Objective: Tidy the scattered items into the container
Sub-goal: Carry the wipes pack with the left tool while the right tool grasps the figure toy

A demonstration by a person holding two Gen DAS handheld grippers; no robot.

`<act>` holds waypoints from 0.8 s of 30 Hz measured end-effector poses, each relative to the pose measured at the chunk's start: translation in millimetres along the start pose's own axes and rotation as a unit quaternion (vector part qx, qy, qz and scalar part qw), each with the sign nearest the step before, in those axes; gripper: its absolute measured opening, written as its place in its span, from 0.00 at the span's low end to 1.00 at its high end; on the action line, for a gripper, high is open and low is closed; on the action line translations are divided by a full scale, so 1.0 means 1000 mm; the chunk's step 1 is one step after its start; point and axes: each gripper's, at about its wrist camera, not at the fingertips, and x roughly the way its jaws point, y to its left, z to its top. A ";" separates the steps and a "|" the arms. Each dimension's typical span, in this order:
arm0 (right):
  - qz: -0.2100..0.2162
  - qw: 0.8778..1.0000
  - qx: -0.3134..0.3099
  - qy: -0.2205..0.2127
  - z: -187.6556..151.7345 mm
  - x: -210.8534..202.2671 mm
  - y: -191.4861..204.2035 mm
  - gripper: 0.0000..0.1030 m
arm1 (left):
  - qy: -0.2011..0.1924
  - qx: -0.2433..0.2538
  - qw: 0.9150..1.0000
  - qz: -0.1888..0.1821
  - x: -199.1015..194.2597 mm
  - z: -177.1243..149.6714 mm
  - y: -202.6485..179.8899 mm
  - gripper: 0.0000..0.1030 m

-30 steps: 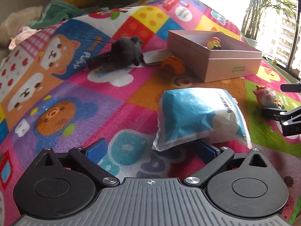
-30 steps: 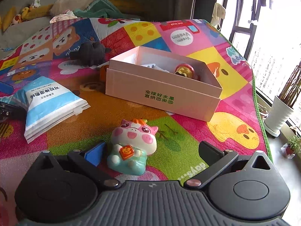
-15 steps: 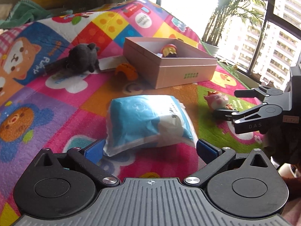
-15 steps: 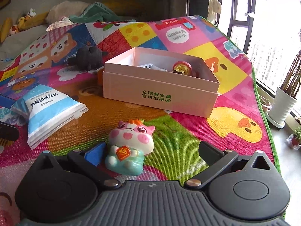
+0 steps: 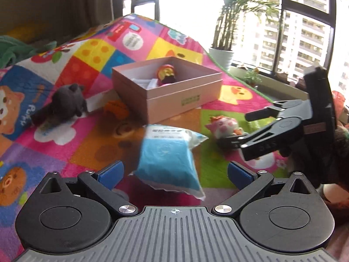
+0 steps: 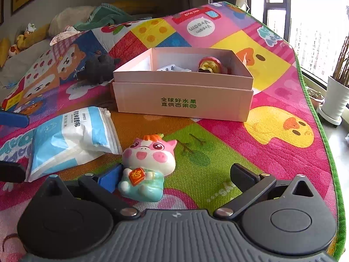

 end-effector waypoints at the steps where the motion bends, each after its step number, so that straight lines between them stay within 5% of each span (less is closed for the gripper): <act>1: 0.000 1.000 0.001 0.000 0.000 0.000 0.000 1.00 | 0.002 -0.007 1.000 0.003 0.008 0.003 0.002 1.00; 11: -0.022 0.999 -0.002 -0.036 -0.005 -0.011 0.003 1.00 | 0.031 -0.024 0.999 0.026 0.065 0.010 0.008 1.00; 16: 0.003 1.000 -0.017 -0.023 -0.006 -0.015 0.014 0.99 | 0.031 -0.058 0.994 0.089 0.053 -0.001 0.022 1.00; 19: 0.009 0.999 -0.028 -0.027 -0.003 -0.017 0.024 0.90 | 0.031 -0.086 0.989 0.120 0.042 -0.009 0.031 1.00; 24: 0.014 0.999 -0.026 -0.020 0.009 -0.009 0.030 0.76 | 0.021 -0.112 0.988 0.107 0.030 -0.015 0.039 1.00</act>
